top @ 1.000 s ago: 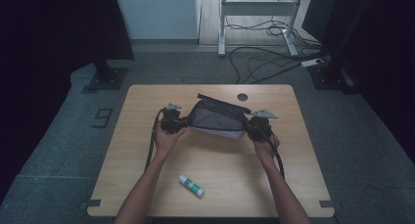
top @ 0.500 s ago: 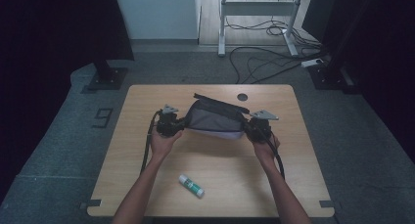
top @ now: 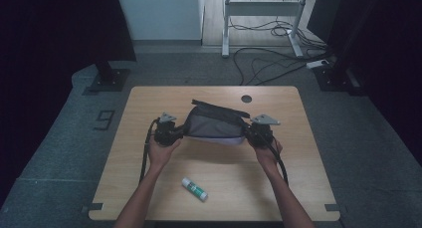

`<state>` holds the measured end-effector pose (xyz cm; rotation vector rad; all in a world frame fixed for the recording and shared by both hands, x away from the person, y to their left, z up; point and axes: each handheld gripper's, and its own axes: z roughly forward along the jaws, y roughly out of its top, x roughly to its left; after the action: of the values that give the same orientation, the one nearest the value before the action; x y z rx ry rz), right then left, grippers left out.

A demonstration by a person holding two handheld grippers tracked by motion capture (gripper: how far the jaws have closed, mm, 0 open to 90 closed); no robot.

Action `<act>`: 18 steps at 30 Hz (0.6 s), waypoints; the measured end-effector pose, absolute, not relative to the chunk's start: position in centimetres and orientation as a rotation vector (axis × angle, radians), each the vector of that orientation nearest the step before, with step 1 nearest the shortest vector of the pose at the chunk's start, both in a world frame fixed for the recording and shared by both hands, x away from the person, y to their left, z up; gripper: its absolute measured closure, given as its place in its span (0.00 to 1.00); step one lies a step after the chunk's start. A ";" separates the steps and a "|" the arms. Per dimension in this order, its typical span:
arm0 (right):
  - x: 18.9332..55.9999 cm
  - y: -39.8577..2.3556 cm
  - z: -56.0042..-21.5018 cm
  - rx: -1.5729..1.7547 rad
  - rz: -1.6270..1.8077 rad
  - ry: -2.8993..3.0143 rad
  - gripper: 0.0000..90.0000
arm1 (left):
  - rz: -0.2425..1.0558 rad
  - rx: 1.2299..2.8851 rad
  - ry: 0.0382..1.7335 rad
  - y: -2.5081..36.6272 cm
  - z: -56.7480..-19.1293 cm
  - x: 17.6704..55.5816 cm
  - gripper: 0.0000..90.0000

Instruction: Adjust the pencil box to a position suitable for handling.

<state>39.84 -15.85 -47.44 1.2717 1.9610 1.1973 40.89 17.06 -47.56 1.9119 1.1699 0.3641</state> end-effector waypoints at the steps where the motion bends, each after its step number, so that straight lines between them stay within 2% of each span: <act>1: 39.8 -15.8 -47.4 1.268 1.195 1.966 0.95 | 0.364 1.917 1.171 17.1 -47.6 40.7 0.90; 6: 39.6 -15.8 -47.9 1.269 1.192 1.987 0.95 | 0.395 1.950 1.155 16.8 -48.0 39.4 0.90; 18: 39.8 -15.4 -50.2 1.291 1.129 2.075 0.95 | 0.317 1.975 1.202 17.1 -50.8 39.0 0.90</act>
<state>39.80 -15.45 -50.24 1.2914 2.0754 1.1292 39.01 17.13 -50.79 1.9754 1.2024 0.3173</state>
